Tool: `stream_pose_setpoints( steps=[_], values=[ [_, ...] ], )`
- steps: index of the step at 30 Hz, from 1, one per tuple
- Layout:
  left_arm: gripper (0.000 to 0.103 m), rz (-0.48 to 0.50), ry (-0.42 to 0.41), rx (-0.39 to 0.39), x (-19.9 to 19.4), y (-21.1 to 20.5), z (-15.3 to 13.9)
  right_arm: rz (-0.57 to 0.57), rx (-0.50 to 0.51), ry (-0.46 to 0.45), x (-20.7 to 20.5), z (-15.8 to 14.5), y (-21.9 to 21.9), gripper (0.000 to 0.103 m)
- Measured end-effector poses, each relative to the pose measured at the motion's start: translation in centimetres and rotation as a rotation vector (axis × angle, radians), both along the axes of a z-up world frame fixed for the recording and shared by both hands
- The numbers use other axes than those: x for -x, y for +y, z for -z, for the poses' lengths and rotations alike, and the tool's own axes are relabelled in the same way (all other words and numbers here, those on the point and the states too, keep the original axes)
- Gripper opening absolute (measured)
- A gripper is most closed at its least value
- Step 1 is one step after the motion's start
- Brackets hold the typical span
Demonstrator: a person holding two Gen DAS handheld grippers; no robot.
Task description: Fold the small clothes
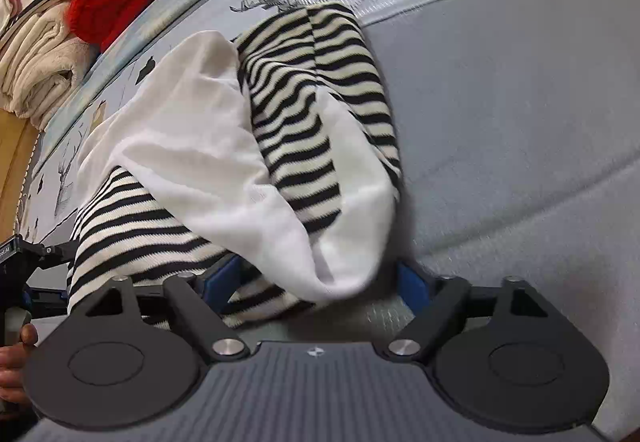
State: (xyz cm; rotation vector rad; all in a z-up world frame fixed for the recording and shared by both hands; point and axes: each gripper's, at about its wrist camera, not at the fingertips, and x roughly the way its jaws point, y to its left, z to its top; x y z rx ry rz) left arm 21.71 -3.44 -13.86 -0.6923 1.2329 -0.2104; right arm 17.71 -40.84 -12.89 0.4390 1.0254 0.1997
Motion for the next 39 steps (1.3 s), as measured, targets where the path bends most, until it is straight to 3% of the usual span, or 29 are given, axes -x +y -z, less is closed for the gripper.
stream_pose_setpoints(
  steps=[1, 2, 3, 5, 7, 9, 13, 16, 19, 21, 24, 25, 27, 28, 30, 33, 35, 36, 37, 39],
  values=[
    [0.077, 0.009, -0.008, 0.001, -0.2, -0.1, -0.1, 0.000, -0.001, -0.004, -0.1, -0.2, 0.2, 0.069],
    [0.074, 0.026, -0.022, 0.002, -0.3, -0.3, -0.3, 0.003, -0.014, -0.005, -0.2, -0.2, 0.2, 0.055],
    [0.067, 0.043, -0.041, -0.020, -0.3, -0.5, -0.8, 0.005, -0.037, -0.003, -0.3, -0.3, 0.3, 0.034],
    [0.053, 0.064, -0.085, -0.053, 0.2, -0.6, -1.9, 0.002, -0.072, -0.012, -0.3, -0.7, 0.6, 0.018],
    [0.042, 0.071, -0.122, -0.059, 0.7, -0.1, -3.4, 0.000, -0.060, -0.042, 0.2, -1.6, 1.2, 0.015],
    [0.040, 0.087, -0.168, -0.100, 1.5, 0.8, -5.2, 0.018, -0.092, -0.054, 0.9, -2.3, 1.6, 0.014],
    [0.040, 0.126, -0.141, -0.202, 3.8, 3.6, -7.2, -0.011, -0.224, -0.083, 3.5, -3.7, 3.2, 0.014],
    [0.046, 0.145, -0.124, -0.255, 6.0, 5.7, -7.8, -0.093, -0.217, -0.093, 6.0, -4.2, 5.4, 0.014],
    [0.049, 0.136, -0.144, -0.388, 7.8, 6.0, -8.7, -0.119, -0.101, -0.004, 7.4, -2.6, 6.5, 0.018],
    [0.050, 0.163, -0.252, -0.519, 10.0, 5.1, -10.5, -0.090, 0.014, 0.023, 7.8, -2.1, 6.6, 0.018],
    [0.050, 0.212, -0.394, -0.554, 13.6, 3.1, -11.8, -0.055, 0.083, -0.085, 9.3, -4.0, 6.4, 0.020],
    [0.049, 0.244, -0.397, -0.577, 14.1, 2.2, -11.3, -0.057, 0.087, -0.141, 10.0, -4.7, 6.5, 0.020],
    [0.045, 0.329, -0.299, -0.639, 14.1, 0.5, -8.3, -0.102, 0.065, -0.227, 11.0, -5.6, 7.2, 0.023],
    [0.045, 0.367, -0.265, -0.679, 14.2, -0.2, -6.9, -0.137, 0.051, -0.244, 11.0, -5.7, 7.8, 0.026],
    [0.045, 0.435, -0.283, -0.772, 14.5, -1.5, -6.3, -0.193, 0.103, -0.207, 10.3, -4.5, 9.2, 0.030],
    [0.049, 0.364, -0.349, -0.732, 15.9, -1.1, -9.2, -0.189, 0.287, -0.092, 9.7, -2.4, 10.1, 0.032],
    [0.067, 0.268, -0.408, -0.719, 17.6, -0.5, -11.3, -0.156, 0.245, -0.165, 10.6, -4.7, 9.7, 0.032],
    [0.084, 0.203, -0.451, -0.735, 19.0, -0.4, -12.5, -0.151, 0.228, -0.234, 11.5, -6.2, 9.7, 0.040],
    [0.091, 0.156, -0.484, -0.753, 19.7, -1.0, -13.4, -0.147, 0.226, -0.307, 12.8, -7.6, 9.8, 0.048],
    [0.092, 0.064, -0.563, -0.806, 22.1, -1.6, -15.3, -0.127, 0.252, -0.441, 15.9, -10.2, 10.2, 0.091]
  ],
)
